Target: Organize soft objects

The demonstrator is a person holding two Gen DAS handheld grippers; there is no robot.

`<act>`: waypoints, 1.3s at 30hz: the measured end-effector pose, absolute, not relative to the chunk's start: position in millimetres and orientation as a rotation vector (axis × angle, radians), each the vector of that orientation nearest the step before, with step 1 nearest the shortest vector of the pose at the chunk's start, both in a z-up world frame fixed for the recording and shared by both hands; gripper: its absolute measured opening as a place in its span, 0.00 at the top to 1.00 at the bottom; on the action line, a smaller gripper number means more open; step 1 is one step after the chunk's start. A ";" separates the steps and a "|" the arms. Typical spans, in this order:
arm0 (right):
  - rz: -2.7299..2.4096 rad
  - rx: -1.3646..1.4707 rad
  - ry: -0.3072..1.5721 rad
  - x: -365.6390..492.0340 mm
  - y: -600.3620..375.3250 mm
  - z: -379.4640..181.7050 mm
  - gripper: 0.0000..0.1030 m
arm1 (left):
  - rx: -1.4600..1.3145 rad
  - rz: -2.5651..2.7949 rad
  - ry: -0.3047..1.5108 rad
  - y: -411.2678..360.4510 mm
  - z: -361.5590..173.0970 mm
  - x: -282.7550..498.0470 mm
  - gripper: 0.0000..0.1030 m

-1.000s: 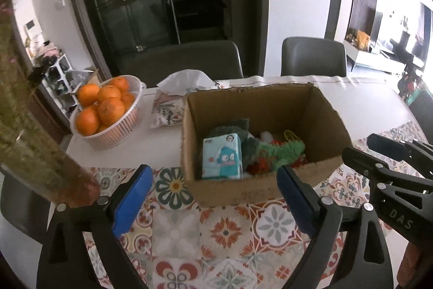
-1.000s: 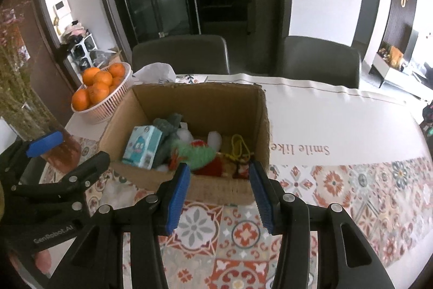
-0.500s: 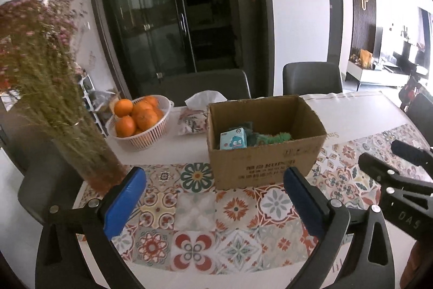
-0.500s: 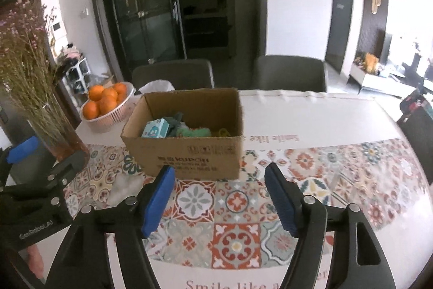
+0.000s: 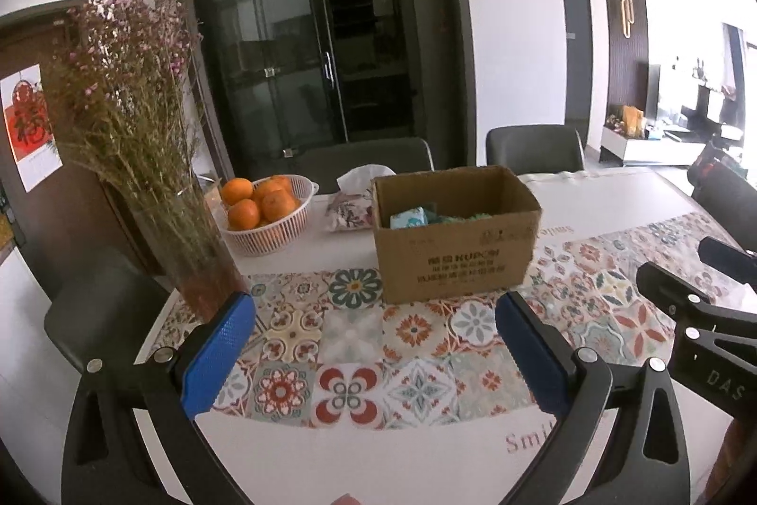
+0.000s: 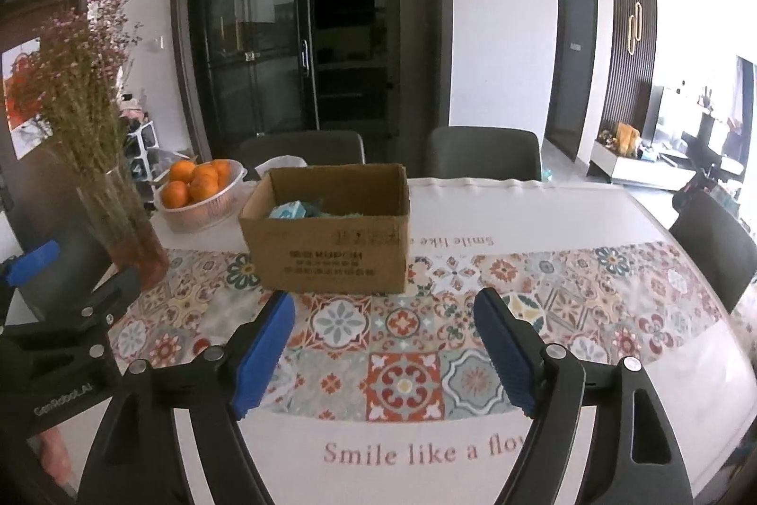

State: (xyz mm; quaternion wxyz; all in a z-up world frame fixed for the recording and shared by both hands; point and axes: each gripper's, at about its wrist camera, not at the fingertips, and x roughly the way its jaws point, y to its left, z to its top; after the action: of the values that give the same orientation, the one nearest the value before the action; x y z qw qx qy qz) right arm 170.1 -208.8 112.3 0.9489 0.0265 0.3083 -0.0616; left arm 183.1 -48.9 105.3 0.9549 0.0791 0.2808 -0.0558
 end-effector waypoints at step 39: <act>-0.133 0.094 0.571 37.8 -197.8 78.5 0.23 | 0.083 -0.164 0.512 -30.6 71.7 63.3 0.00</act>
State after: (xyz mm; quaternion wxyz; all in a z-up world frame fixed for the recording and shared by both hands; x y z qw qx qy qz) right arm 37.8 -197.8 78.5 0.9562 0.0463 0.2815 -0.0653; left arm 63.3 -30.6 71.7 0.9632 0.0409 0.2530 -0.0811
